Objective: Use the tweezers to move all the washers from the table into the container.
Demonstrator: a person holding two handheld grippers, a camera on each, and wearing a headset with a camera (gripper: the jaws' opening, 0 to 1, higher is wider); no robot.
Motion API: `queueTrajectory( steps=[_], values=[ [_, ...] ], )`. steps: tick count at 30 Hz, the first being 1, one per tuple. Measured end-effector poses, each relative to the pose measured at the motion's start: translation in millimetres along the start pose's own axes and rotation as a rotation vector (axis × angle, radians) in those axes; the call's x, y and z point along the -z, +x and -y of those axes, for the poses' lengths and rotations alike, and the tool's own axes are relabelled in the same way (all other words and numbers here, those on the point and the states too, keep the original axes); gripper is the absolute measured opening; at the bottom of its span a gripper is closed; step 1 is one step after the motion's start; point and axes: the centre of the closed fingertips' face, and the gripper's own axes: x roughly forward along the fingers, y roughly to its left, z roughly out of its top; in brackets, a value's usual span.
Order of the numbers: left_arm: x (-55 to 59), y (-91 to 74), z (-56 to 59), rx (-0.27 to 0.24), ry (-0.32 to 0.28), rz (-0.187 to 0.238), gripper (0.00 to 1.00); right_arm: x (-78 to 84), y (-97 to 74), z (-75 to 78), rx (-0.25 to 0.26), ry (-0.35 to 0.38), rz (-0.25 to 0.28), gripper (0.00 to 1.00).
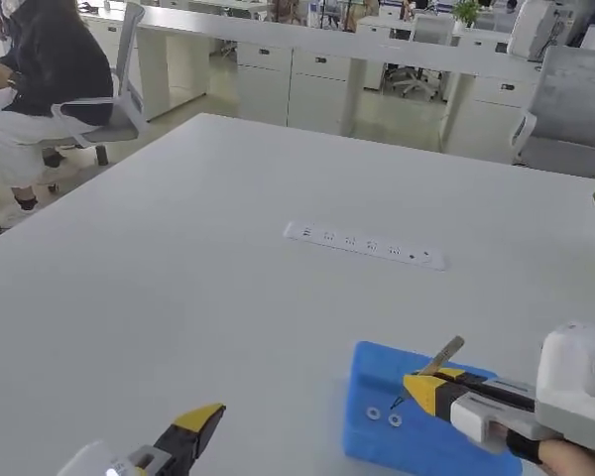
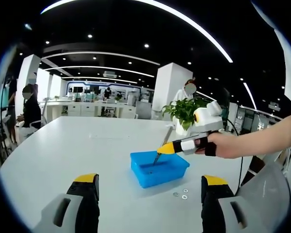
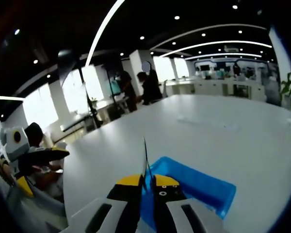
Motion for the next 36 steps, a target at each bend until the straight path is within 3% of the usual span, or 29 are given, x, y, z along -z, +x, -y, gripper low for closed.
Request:
queueTrajectory(
  steps=[7, 13, 23, 36],
  values=[
    [0.5, 0.3, 0.9, 0.005, 0.003, -0.003, 0.88, -3.5, -20.5, -16.8, -0.020, 0.037, 0.044, 0.05],
    [0.8, 0.4, 1.2, 0.006, 0.004, -0.005, 0.88, 16.3, -32.2, -31.1, -0.055, 0.069, 0.011, 0.05],
    [1.6, 1.1, 2.1, 0.013, 0.006, -0.010, 0.88, 60.3, -41.1, -19.8, -0.025, 0.138, -0.081, 0.05],
    [2.4, 1.5, 2.3, 0.014, 0.008, -0.014, 0.88, 86.5, -39.7, -22.5, -0.029, 0.151, -0.157, 0.05]
  ],
)
